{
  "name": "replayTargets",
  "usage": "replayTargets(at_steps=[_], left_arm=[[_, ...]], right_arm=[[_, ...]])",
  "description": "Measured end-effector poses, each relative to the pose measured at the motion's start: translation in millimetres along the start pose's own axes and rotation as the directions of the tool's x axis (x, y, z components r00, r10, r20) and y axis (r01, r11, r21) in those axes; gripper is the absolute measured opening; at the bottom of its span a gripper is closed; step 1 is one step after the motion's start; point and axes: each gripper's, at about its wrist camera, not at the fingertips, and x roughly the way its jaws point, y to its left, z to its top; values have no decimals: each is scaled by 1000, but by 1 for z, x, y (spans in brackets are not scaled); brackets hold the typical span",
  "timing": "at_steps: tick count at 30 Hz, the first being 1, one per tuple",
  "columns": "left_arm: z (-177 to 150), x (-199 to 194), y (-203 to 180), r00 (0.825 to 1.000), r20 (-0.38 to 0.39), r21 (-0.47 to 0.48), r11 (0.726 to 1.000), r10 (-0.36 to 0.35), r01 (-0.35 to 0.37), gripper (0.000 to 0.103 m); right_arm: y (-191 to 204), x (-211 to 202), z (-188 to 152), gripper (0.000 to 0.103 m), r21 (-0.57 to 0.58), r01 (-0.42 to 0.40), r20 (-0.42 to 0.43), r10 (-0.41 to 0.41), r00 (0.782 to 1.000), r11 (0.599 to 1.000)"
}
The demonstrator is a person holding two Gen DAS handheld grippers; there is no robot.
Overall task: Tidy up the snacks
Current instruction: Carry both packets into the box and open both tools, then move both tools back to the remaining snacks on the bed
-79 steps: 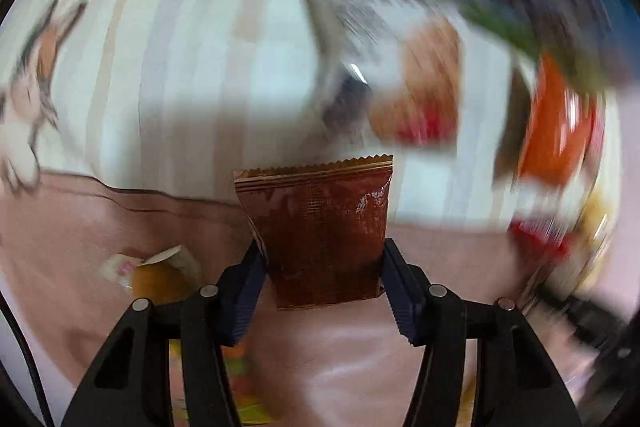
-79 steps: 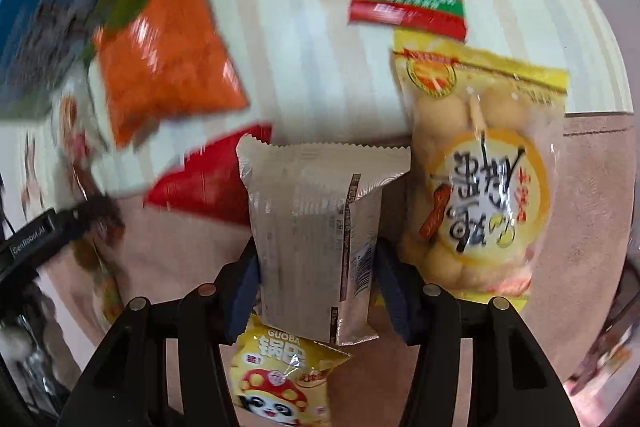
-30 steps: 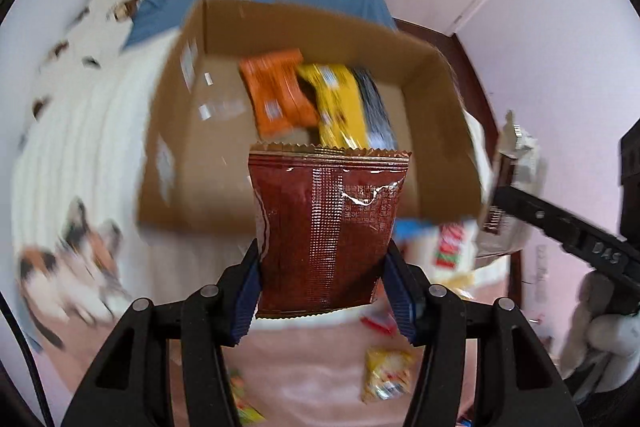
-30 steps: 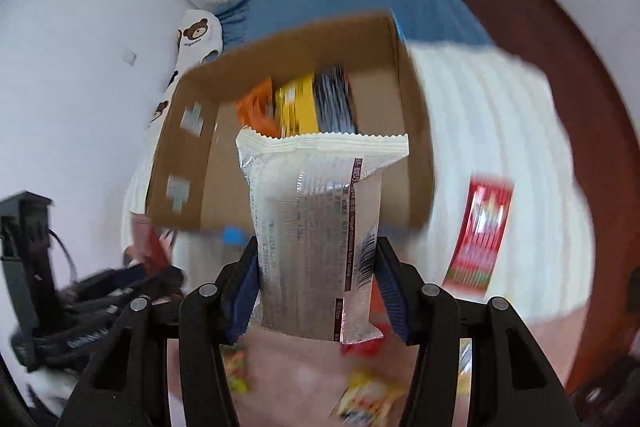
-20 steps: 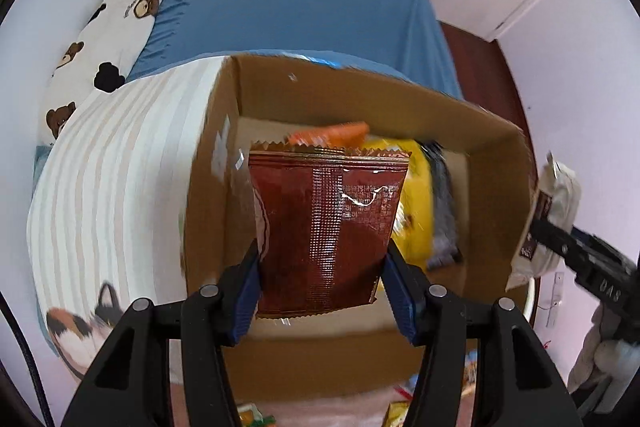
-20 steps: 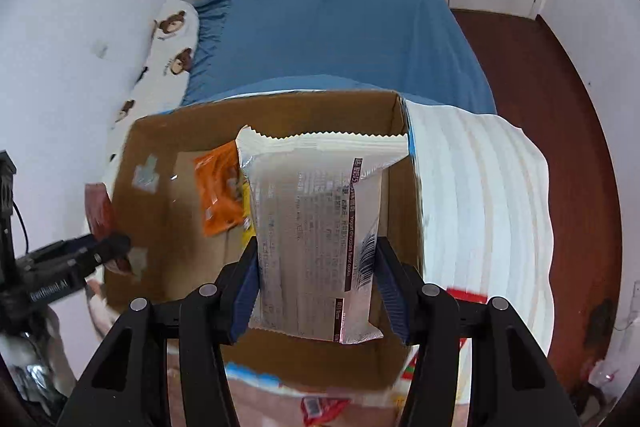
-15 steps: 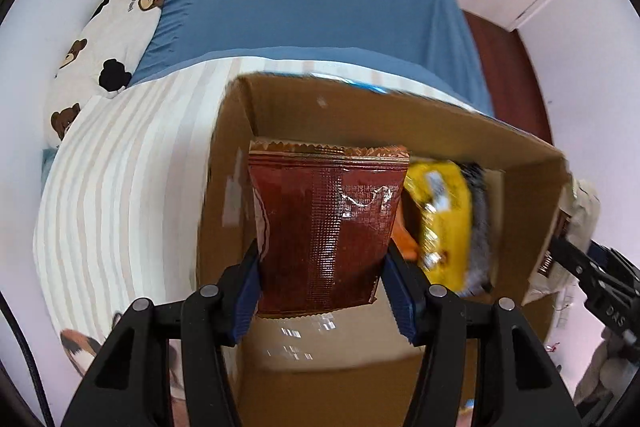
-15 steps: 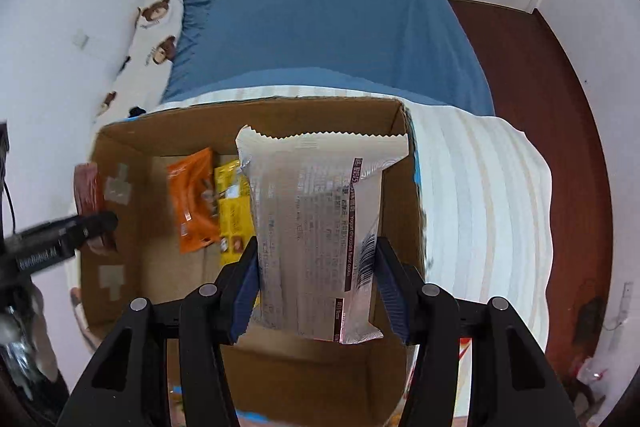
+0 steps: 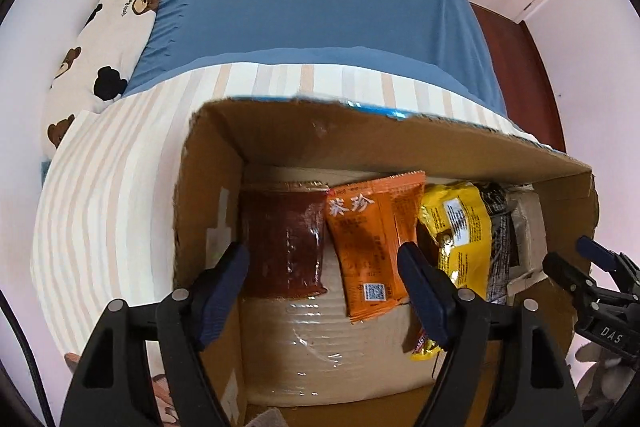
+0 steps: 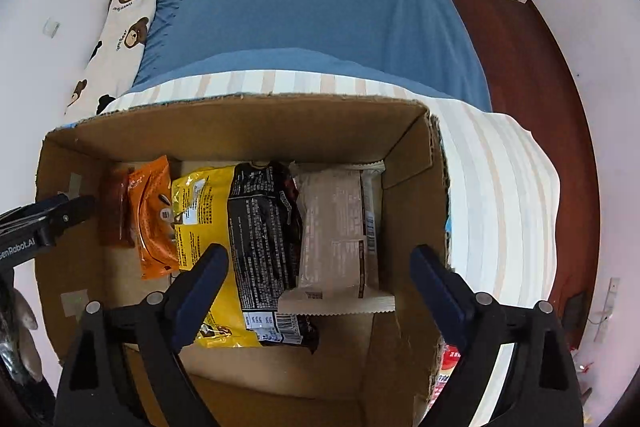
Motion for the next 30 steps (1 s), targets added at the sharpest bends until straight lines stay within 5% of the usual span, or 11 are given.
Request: replayTargets(at_steps=[12, 20, 30], left_arm=[[-62, -43, -13, 989, 141, 7, 999, -50, 50, 77], [-112, -77, -22, 974, 223, 30, 999, -24, 18, 77], [-174, -127, -33, 943, 331, 44, 999, -28, 14, 77]], right_arm=[[14, -43, -42, 98, 1, 12, 126, -12, 992, 1000], [23, -69, -96, 98, -11, -6, 180, 8, 984, 1000], [31, -119, -160, 98, -46, -17, 273, 29, 962, 999]])
